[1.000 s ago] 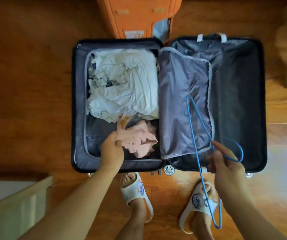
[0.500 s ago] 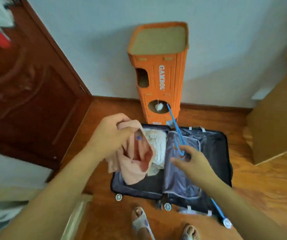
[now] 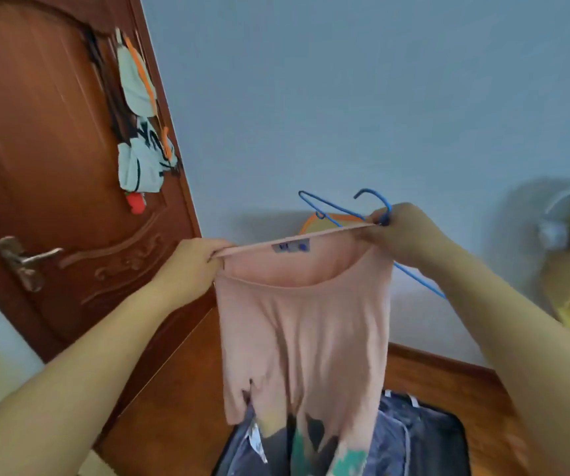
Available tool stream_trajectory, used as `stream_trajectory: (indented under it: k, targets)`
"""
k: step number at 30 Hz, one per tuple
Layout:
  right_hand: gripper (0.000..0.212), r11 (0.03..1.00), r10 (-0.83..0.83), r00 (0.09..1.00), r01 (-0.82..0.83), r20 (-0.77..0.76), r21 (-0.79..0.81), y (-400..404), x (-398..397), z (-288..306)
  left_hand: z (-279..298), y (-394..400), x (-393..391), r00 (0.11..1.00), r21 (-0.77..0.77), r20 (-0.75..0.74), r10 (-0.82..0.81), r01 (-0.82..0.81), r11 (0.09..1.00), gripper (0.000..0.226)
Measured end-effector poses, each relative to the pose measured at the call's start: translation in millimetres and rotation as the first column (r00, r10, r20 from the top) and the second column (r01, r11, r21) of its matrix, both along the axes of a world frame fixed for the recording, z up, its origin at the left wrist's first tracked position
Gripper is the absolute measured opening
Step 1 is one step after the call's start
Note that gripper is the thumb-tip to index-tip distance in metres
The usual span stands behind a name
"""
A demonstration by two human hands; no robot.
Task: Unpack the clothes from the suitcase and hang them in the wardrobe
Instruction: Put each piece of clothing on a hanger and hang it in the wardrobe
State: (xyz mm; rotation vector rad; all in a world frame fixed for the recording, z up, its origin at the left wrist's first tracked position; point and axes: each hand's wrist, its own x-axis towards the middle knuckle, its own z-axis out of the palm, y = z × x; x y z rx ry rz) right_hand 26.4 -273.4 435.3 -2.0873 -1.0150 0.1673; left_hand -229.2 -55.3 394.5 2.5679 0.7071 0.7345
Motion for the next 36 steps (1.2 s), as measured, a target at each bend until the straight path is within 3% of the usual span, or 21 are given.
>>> stream_trajectory:
  k: [4,9,11,13,15,17,19,21,24,29,32,36]
  targets:
    - [0.012,0.996,0.023,0.996,-0.016,-0.083,0.089,-25,-1,24,-20,-28,6,0.996,0.287,0.059,-0.064,0.045,0.957,0.05]
    - [0.012,0.991,-0.087,0.987,0.1,-0.132,0.092,-54,23,23,1,-75,13,0.935,0.399,0.024,-0.354,0.316,0.861,0.046]
    - [0.013,0.99,-0.102,0.985,0.114,-0.139,0.081,-64,30,20,6,-82,19,0.914,0.4,0.025,-0.405,0.362,0.842,0.054]
    - [0.011,0.99,-0.105,0.984,0.117,-0.146,0.077,-74,34,15,10,-85,26,0.966,0.416,-0.003,-0.259,0.236,0.878,0.056]
    - [0.009,0.993,-0.091,0.984,0.102,-0.156,0.065,-84,35,7,10,-86,35,0.998,0.446,-0.05,0.038,-0.012,0.895,0.051]
    - [0.009,0.996,-0.073,0.985,0.081,-0.154,0.046,-95,36,-9,3,-92,46,0.979,0.287,-0.086,0.185,-0.154,0.945,0.057]
    - [0.012,0.997,-0.076,0.983,0.079,-0.165,0.013,-104,37,-32,-10,-103,60,0.989,0.056,-0.01,0.151,-0.15,0.987,0.065]
    - [0.015,0.996,-0.089,0.968,0.092,-0.235,0.002,-113,40,-61,-24,-112,77,0.995,-0.042,0.019,0.101,-0.1,0.994,0.067]
    - [0.015,0.998,-0.054,0.965,0.042,-0.257,-0.055,-127,43,-100,-38,-124,100,0.976,-0.092,-0.219,-0.017,-0.003,0.996,0.073]
    - [0.021,0.995,-0.061,0.957,0.082,-0.285,0.064,-157,45,-117,-39,-131,130,0.782,-0.047,-0.616,-0.094,0.082,0.995,0.077]
    - [0.022,0.986,-0.132,0.983,0.144,-0.132,0.087,-179,33,-98,-37,-133,136,0.697,-0.029,-0.712,-0.084,0.091,0.995,0.071]
    - [0.033,0.997,-0.052,0.997,0.048,-0.065,-0.063,-206,4,-73,-35,-138,136,0.662,-0.016,-0.745,-0.084,0.108,0.994,0.072]
